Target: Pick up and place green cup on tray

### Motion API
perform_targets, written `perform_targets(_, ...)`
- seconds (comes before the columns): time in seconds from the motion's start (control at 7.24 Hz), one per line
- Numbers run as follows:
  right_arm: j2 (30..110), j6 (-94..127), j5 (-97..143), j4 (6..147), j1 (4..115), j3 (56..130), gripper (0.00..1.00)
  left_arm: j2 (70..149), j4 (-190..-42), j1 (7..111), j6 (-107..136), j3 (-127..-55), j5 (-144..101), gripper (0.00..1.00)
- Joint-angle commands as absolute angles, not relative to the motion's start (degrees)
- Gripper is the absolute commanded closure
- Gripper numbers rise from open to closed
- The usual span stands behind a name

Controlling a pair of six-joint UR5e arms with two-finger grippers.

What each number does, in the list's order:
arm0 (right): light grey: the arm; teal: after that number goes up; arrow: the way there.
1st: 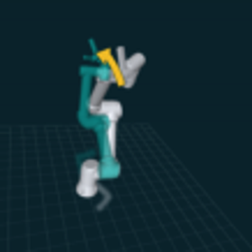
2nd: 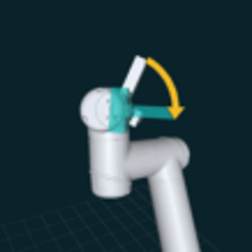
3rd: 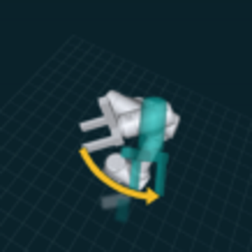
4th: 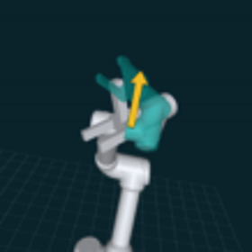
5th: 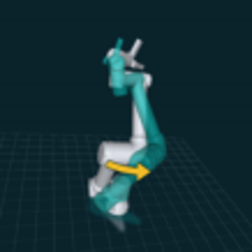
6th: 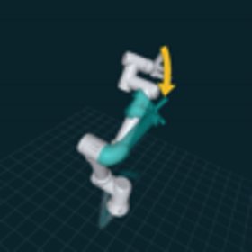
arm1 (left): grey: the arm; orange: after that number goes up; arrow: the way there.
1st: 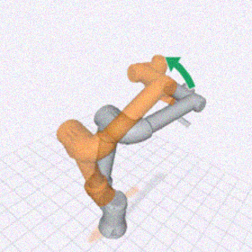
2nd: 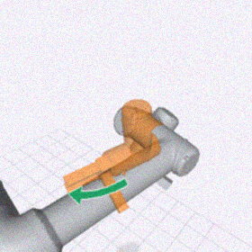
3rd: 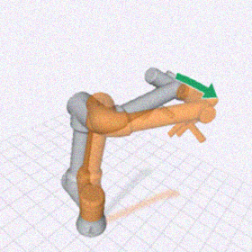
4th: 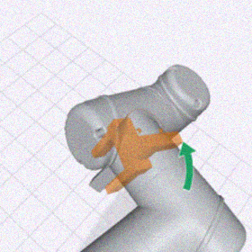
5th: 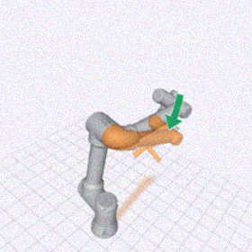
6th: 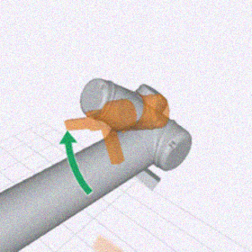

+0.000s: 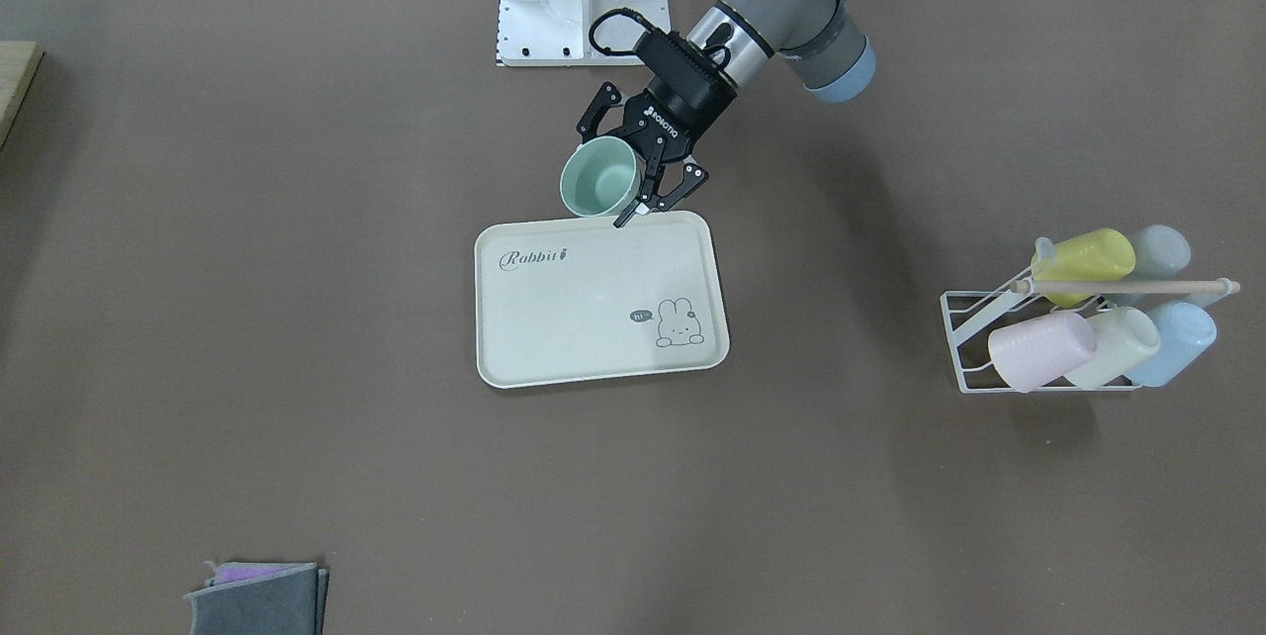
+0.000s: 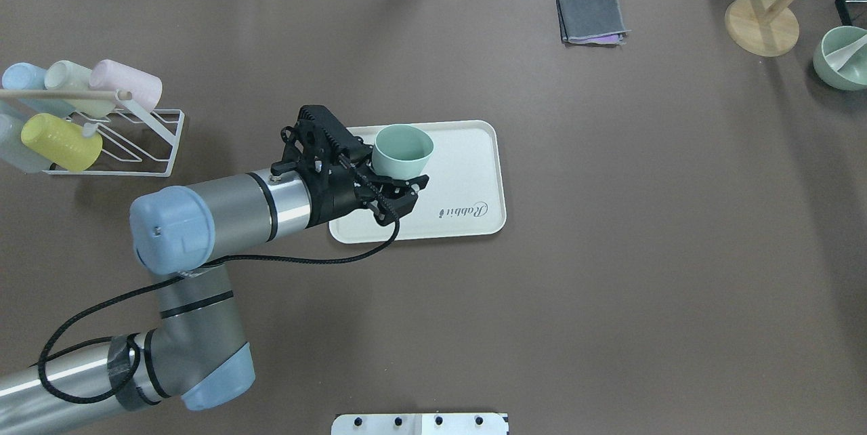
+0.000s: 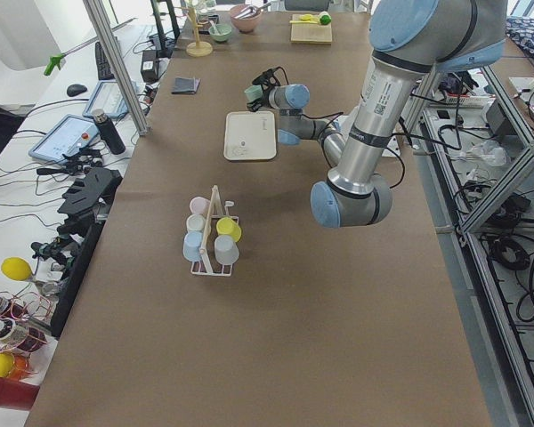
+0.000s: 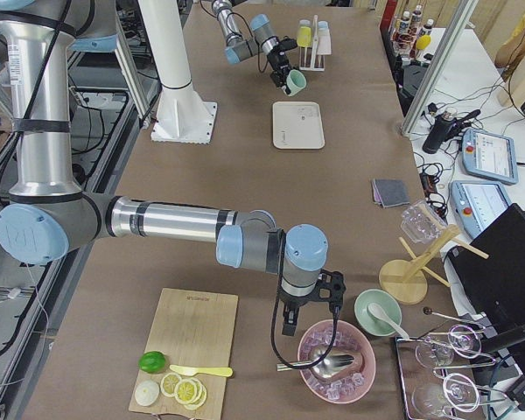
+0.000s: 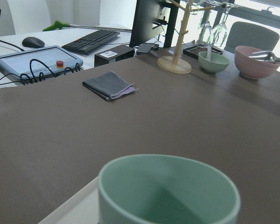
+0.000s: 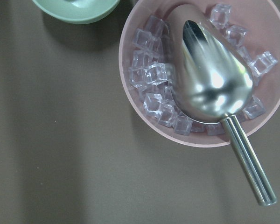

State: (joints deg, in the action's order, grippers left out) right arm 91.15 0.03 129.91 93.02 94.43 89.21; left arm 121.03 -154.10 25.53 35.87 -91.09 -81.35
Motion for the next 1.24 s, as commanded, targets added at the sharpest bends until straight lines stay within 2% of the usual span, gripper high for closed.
perform_targets(0.0,91.3,0.3,128.9,92.9,94.5,87.4,0.00,123.5,-161.4,27.0,36.1,-83.5,-78.3,1.00)
perform_targets(0.28,90.9,0.3,128.8,92.9,94.5,86.3,0.00,127.6,-173.9,26.9,36.1,-71.2,-76.6,1.00)
perform_targets(0.97,92.1,0.4,128.9,93.1,94.5,86.4,0.00,136.0,-174.8,26.3,35.9,-59.3,-77.2,1.00)
perform_targets(1.1,92.1,0.4,128.9,93.0,94.5,86.4,0.00,136.4,-174.9,26.2,35.7,-58.8,-77.2,1.00)
